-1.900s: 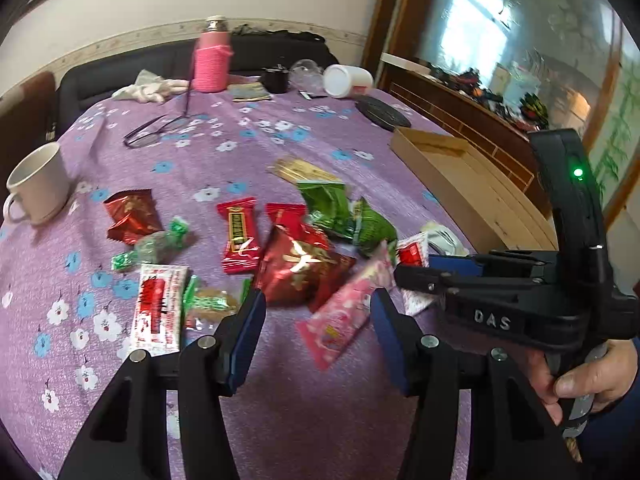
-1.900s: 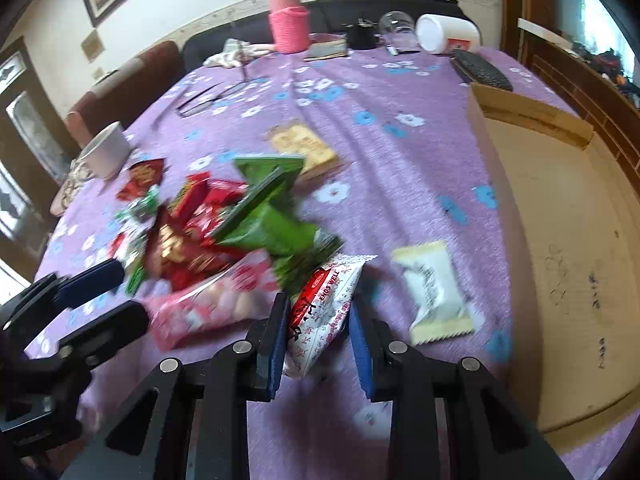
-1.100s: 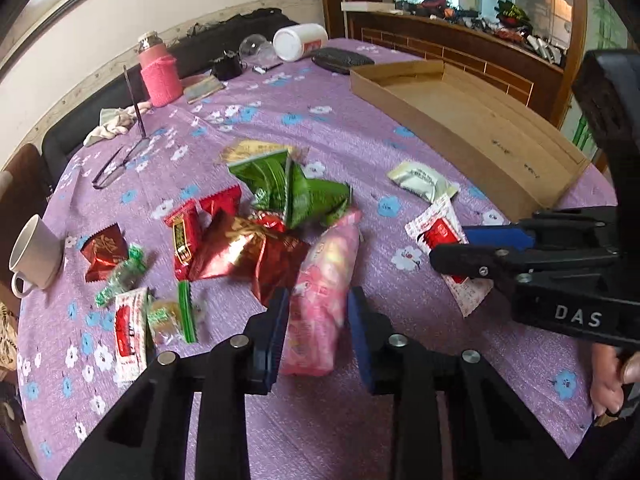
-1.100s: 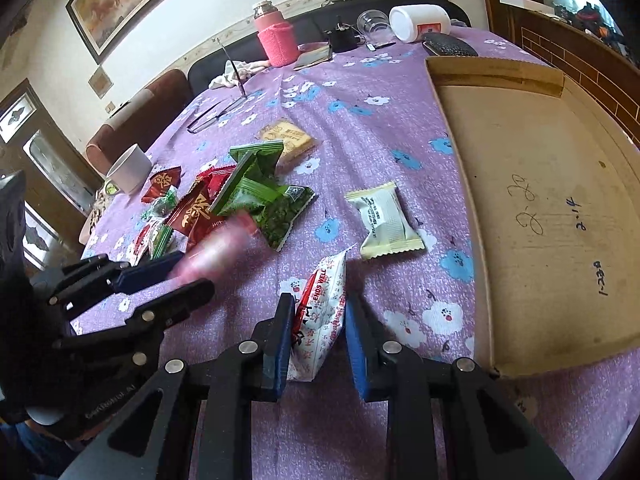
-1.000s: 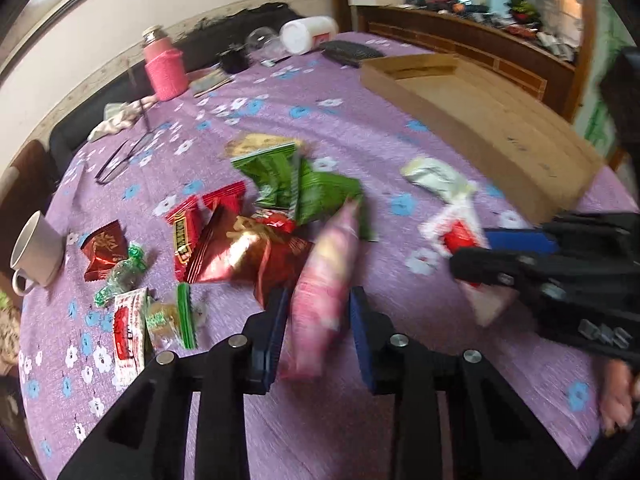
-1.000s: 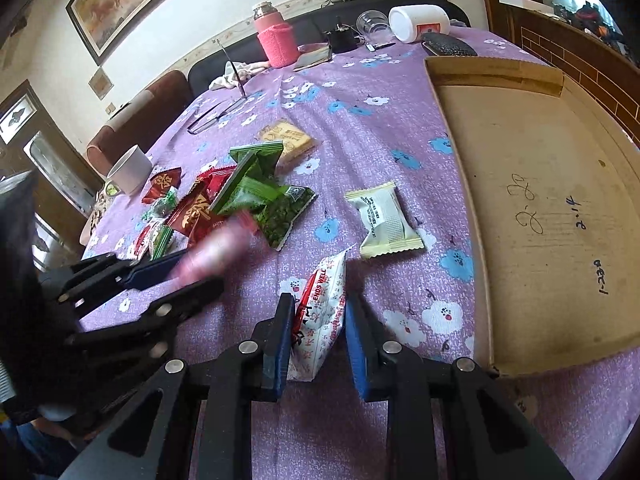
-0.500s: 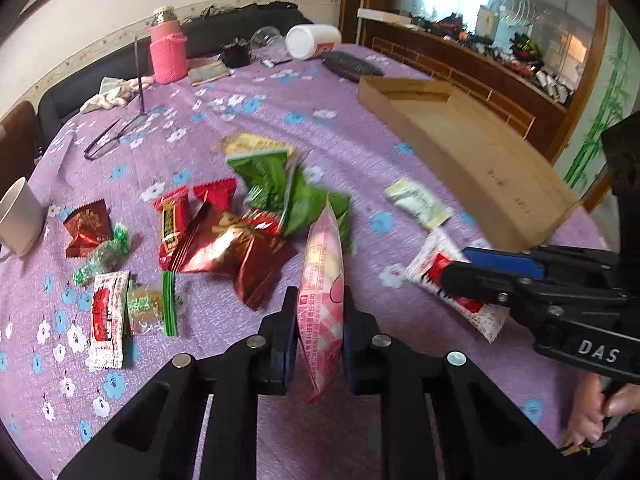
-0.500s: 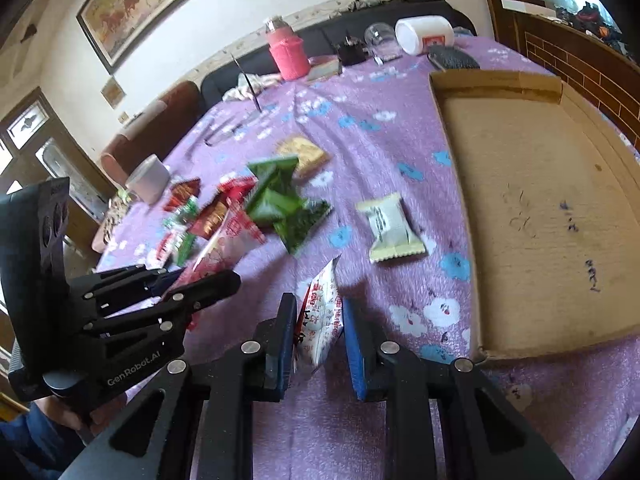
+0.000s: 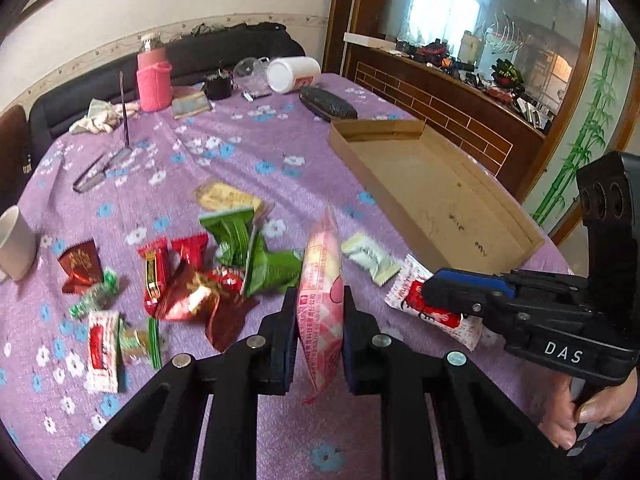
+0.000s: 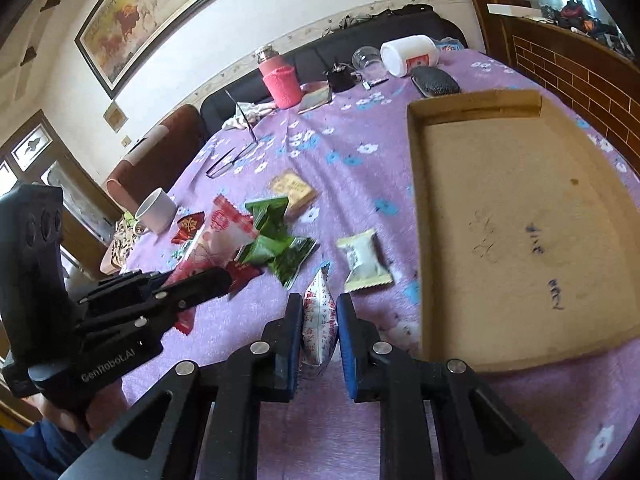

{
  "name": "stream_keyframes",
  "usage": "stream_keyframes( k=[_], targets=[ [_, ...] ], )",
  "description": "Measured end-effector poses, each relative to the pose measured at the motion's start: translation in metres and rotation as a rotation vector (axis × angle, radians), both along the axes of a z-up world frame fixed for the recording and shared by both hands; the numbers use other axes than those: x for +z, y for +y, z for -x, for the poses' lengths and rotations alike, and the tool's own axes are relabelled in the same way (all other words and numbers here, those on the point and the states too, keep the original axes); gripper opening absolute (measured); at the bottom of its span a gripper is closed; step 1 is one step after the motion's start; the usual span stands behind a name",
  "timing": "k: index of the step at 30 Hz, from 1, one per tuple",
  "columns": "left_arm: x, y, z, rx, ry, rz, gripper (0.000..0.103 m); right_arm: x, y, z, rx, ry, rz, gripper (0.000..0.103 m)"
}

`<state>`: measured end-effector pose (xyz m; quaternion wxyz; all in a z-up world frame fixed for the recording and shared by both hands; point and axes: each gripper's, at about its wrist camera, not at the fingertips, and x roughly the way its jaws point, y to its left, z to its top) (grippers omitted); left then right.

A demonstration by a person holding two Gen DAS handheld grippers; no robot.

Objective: Organize snacks
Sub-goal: 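Carry the pink candy in the left gripper toward the cardboard tray while the right gripper carries a red-white packet, then lower both held candies into the cardboard tray and open both grippers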

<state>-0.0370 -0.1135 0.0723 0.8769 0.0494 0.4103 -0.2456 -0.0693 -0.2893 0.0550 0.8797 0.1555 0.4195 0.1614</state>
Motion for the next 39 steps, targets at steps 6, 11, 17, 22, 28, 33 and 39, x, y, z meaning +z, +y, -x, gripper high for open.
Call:
stream_keyframes(
  k=[6, 11, 17, 22, 28, 33, 39],
  targets=[
    [0.006, -0.005, -0.007, -0.003, 0.010, 0.026, 0.018, 0.000, -0.020, -0.003, -0.032, 0.008, -0.041, 0.018],
    [0.019, -0.023, -0.016, -0.043, 0.007, 0.063, 0.018, 0.023, -0.048, -0.009, -0.105, -0.039, -0.036, 0.018],
    [0.033, -0.071, -0.039, -0.103, 0.013, 0.100, 0.018, 0.046, -0.095, -0.034, -0.218, -0.069, -0.037, 0.018],
    [0.028, -0.117, -0.068, -0.120, 0.030, 0.126, 0.018, 0.050, -0.129, -0.065, -0.322, -0.080, -0.063, 0.018],
    [-0.004, -0.166, -0.114, -0.096, 0.077, 0.120, 0.018, 0.026, -0.152, -0.123, -0.401, -0.035, -0.079, 0.018],
    [-0.035, -0.176, -0.133, -0.080, 0.130, 0.105, 0.018, 0.001, -0.151, -0.149, -0.405, 0.018, -0.047, 0.018],
    [-0.055, -0.179, -0.139, -0.084, 0.157, 0.094, 0.018, -0.016, -0.159, -0.157, -0.409, 0.063, -0.030, 0.018]
  ],
)
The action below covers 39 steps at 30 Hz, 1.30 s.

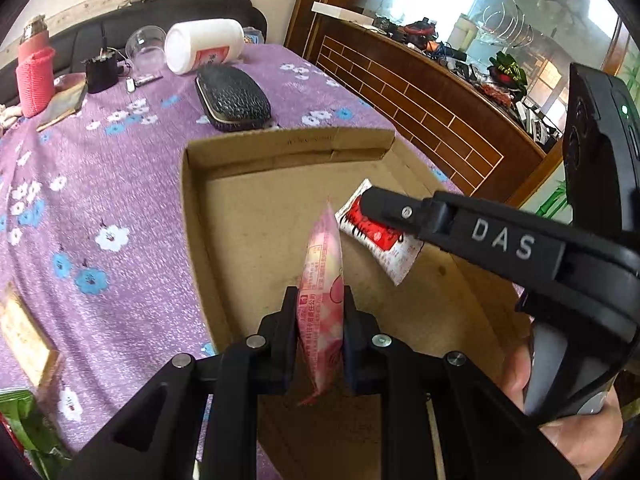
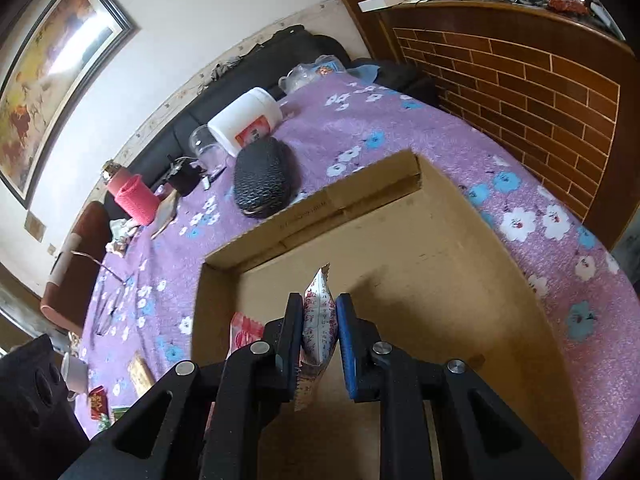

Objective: Organize snacks
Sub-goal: 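Lower both held candies into the cardboard tray and open both grippers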

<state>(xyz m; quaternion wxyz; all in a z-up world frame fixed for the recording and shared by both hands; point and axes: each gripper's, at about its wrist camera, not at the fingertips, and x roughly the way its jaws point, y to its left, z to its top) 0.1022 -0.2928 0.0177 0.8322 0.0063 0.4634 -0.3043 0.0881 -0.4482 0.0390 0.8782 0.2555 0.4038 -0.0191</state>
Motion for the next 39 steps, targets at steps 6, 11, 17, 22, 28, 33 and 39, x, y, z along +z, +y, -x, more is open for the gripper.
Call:
stream_keyframes(
  k=[6, 11, 17, 22, 28, 33, 39],
  targets=[
    [-0.001, -0.002, 0.003, -0.007, -0.031, -0.019, 0.018, -0.005, -0.001, -0.001, 0.012, 0.009, -0.012, 0.018],
    [-0.001, -0.005, 0.004, -0.019, -0.035, -0.026, 0.018, -0.012, 0.002, -0.005, 0.020, 0.026, -0.028, 0.018],
    [-0.001, -0.005, 0.003, -0.015, -0.031, -0.023, 0.019, -0.011, 0.003, -0.004, 0.025, 0.024, -0.018, 0.020],
    [0.000, -0.004, 0.004, -0.017, -0.035, -0.009, 0.034, -0.007, 0.004, -0.001, 0.017, 0.019, -0.005, 0.020],
    [0.003, -0.003, 0.005, -0.006, -0.036, -0.016, 0.035, -0.002, 0.002, 0.005, 0.000, 0.000, 0.019, 0.029],
    [0.011, 0.004, 0.006, 0.026, -0.034, -0.004, 0.041, 0.011, -0.002, 0.016, -0.024, -0.066, 0.036, 0.031],
    [0.029, 0.014, 0.015, 0.059, -0.027, -0.007, 0.041, 0.032, 0.004, 0.035, -0.027, -0.142, 0.035, 0.031]
  ],
)
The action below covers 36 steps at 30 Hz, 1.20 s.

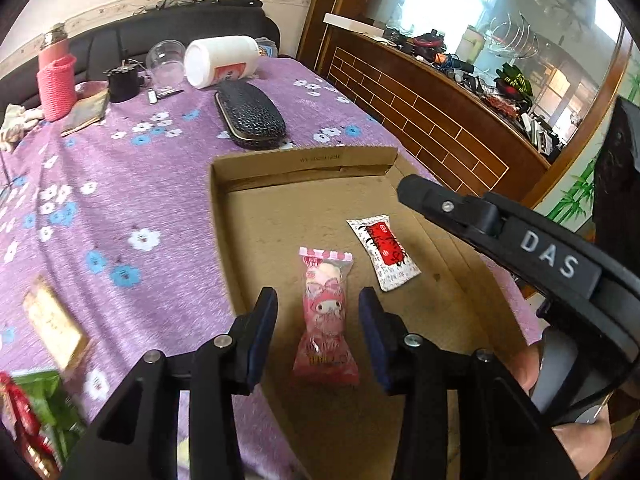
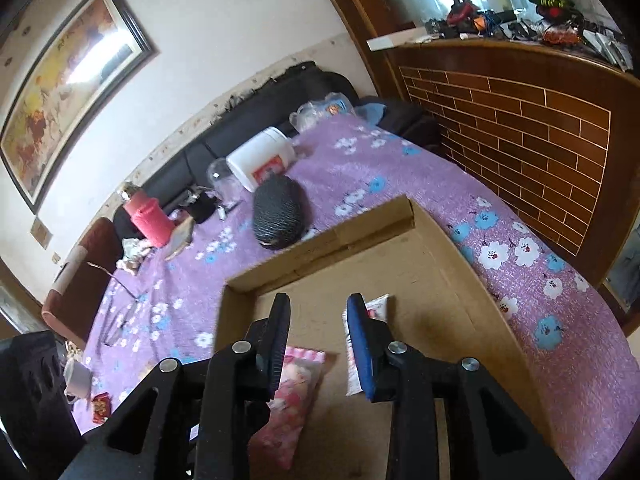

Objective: Organize snacks
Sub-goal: 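Lower both held candies into the cardboard tray and open both grippers, then move both open grippers back over the snack pile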

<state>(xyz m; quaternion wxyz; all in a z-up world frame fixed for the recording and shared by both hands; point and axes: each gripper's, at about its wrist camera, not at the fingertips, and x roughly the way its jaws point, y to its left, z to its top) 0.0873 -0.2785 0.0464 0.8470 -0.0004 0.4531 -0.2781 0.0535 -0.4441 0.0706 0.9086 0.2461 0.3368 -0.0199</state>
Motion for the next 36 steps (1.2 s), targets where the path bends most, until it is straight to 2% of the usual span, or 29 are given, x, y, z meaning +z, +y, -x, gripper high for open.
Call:
stream_keyframes(
  k=[4, 8, 15, 20, 24, 27, 33, 36],
  targets=[
    [0.020, 0.014, 0.016, 0.003, -0.030, -0.028, 0.041, 0.020, 0.013, 0.021, 0.017, -0.044, 0.012, 0.032],
    [0.032, 0.035, 0.030, 0.014, -0.041, -0.029, 0.042, 0.028, 0.028, 0.043, 0.033, -0.066, -0.013, 0.040],
    [0.045, 0.090, 0.056, 0.055, -0.057, -0.048, 0.042, 0.028, 0.071, 0.067, 0.124, -0.022, -0.004, 0.040],
    [0.051, 0.147, 0.075, 0.106, -0.094, -0.036, 0.042, 0.022, 0.114, 0.079, 0.231, 0.012, 0.023, 0.041],
    [0.047, 0.194, 0.080, 0.173, -0.106, -0.044, 0.042, 0.005, 0.150, 0.079, 0.340, 0.067, 0.035, 0.041],
    [0.036, 0.237, 0.082, 0.230, -0.096, -0.061, 0.042, -0.010, 0.164, 0.076, 0.374, 0.109, 0.035, 0.041],
    [0.012, 0.316, 0.079, 0.364, -0.044, -0.070, 0.042, -0.022, 0.170, 0.071, 0.369, 0.149, 0.090, 0.040],
    [-0.006, 0.332, 0.074, 0.373, 0.005, -0.078, 0.042, -0.025, 0.169, 0.068, 0.360, 0.163, 0.094, 0.040]
  ],
)
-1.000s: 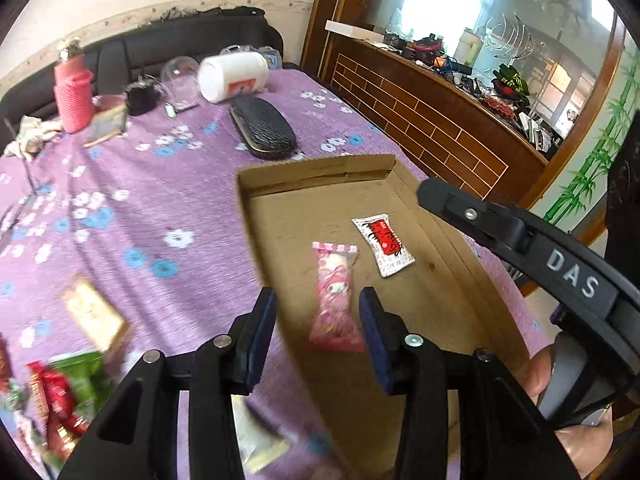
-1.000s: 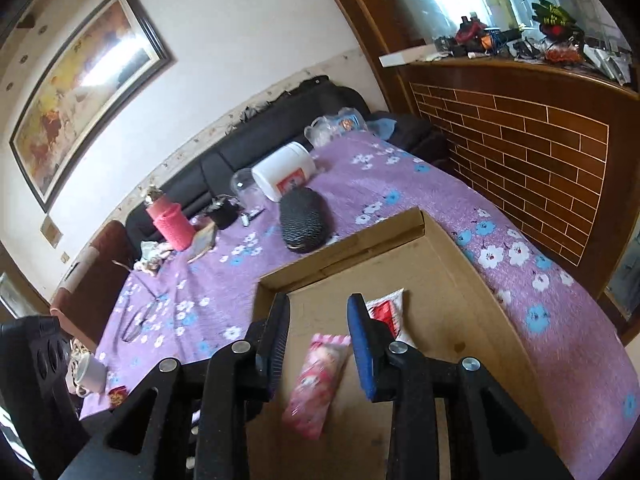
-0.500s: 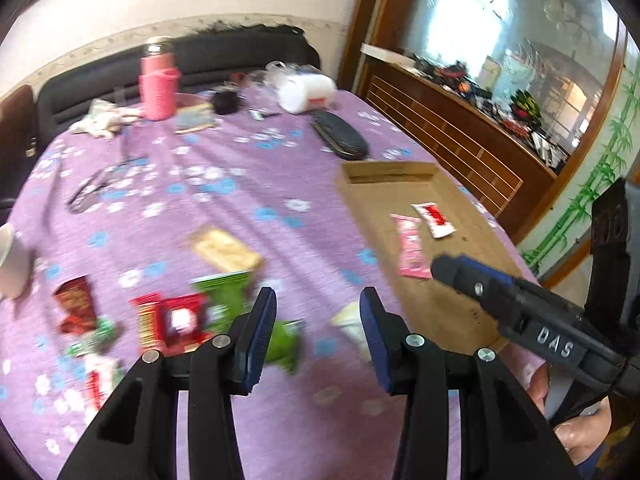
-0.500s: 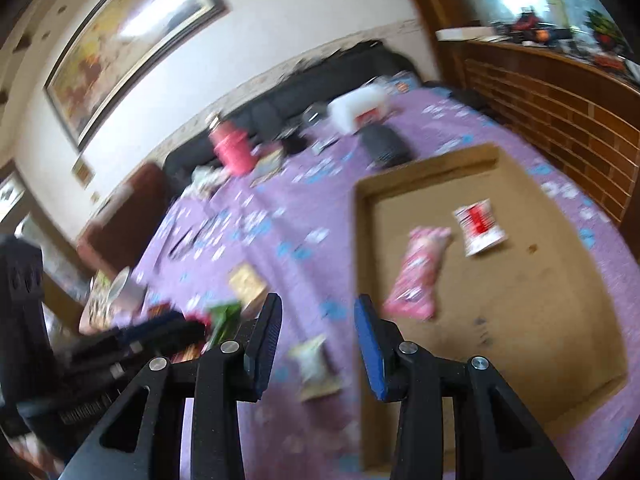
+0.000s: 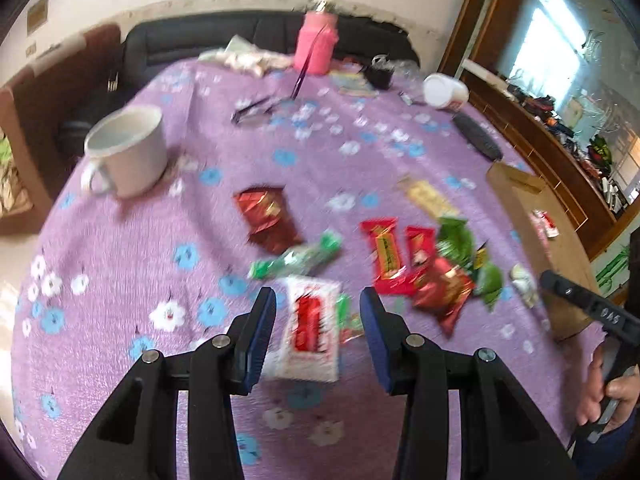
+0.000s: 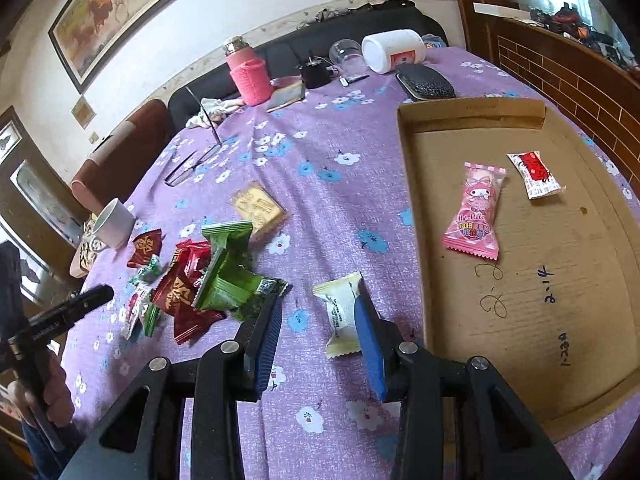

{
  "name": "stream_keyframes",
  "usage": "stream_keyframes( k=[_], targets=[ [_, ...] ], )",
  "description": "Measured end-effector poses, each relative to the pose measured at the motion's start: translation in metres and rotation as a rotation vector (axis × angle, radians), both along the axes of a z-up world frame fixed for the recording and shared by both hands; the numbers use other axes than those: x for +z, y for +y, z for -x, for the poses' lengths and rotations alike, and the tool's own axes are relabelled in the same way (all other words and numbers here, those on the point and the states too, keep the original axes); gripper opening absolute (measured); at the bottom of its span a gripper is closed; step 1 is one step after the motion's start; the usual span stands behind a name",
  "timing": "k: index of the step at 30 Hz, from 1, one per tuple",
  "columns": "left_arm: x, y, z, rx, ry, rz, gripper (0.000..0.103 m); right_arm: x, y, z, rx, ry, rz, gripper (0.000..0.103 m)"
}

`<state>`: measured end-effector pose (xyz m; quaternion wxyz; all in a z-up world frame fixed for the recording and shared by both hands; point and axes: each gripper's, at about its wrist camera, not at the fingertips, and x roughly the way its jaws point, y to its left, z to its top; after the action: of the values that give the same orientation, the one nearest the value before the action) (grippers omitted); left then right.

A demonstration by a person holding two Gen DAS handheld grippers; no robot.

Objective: Organize snacks
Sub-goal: 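Move both open grippers back over the snack pile, then grasp the red-white ALL'S WELL packet with the left gripper while the right grasps a cream candy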

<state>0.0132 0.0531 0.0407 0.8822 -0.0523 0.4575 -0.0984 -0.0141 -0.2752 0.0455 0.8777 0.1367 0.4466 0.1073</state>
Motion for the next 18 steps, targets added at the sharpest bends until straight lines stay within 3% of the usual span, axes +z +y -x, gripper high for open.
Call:
stream_keyframes(
  k=[10, 13, 18],
  targets=[
    [-0.029, -0.012, -0.007, -0.040, 0.049, -0.065, 0.041, -0.002, 0.000, -0.001, 0.001, 0.011, 0.032, 0.040],
    [-0.032, -0.019, -0.006, -0.044, 0.027, -0.112, 0.033, -0.005, 0.003, -0.003, 0.014, 0.020, 0.040, 0.040],
    [-0.032, -0.020, -0.004, -0.032, -0.006, -0.126, 0.031, -0.012, 0.011, -0.009, 0.014, 0.034, 0.116, 0.040]
  ],
)
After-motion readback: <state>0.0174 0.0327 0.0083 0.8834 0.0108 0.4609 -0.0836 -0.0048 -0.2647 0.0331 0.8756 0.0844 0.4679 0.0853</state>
